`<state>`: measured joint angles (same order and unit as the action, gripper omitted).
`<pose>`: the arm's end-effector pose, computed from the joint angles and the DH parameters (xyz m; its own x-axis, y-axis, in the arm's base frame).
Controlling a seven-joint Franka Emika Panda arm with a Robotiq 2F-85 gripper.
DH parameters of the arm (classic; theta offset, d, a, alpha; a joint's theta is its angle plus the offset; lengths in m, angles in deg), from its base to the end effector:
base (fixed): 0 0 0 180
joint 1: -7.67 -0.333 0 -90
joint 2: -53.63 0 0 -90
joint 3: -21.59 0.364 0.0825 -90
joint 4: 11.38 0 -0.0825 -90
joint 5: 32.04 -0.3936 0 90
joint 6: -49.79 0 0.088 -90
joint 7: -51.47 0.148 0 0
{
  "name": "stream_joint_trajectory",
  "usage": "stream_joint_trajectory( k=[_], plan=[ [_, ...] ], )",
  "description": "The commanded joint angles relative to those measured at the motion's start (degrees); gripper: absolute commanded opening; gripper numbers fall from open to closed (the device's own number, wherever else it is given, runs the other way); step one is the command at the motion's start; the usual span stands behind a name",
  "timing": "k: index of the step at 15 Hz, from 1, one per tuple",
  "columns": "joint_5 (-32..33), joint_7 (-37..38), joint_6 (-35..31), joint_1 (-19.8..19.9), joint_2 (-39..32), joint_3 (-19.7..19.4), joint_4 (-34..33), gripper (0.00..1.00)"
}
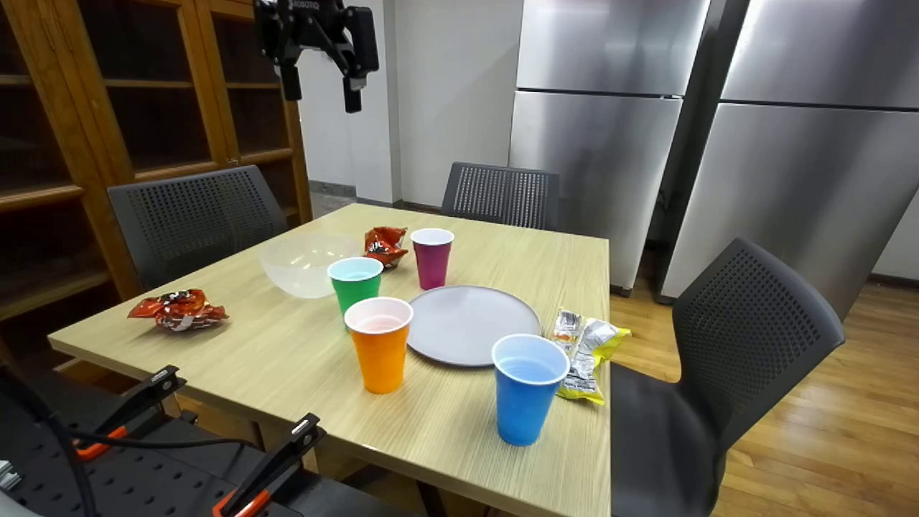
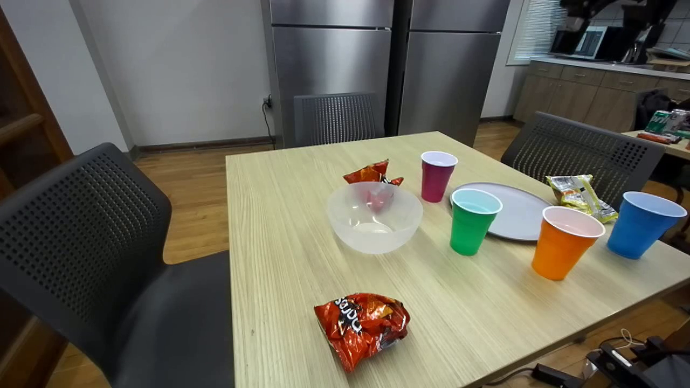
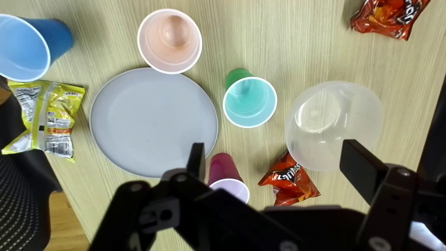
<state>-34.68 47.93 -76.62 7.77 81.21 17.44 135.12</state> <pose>0.3948 -0.0266 0.4401 0.9906 -0.0354 0.1321 -0.0269 -0.9975 -0.0657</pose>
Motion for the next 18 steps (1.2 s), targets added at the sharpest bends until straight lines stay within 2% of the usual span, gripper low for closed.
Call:
stream_joint_trajectory(
  k=[1, 9, 18],
  plan=[
    [0.53, 0.93, -5.80, 0.87, -5.19, 0.73, -0.61, 1.00],
    [2.17, 4.01, -14.01, 1.40, -17.28, 1.34, -2.86, 1.00],
    [6.60, 9.40, -15.61, 0.95, -27.21, 1.41, -6.85, 1.00]
  ],
)
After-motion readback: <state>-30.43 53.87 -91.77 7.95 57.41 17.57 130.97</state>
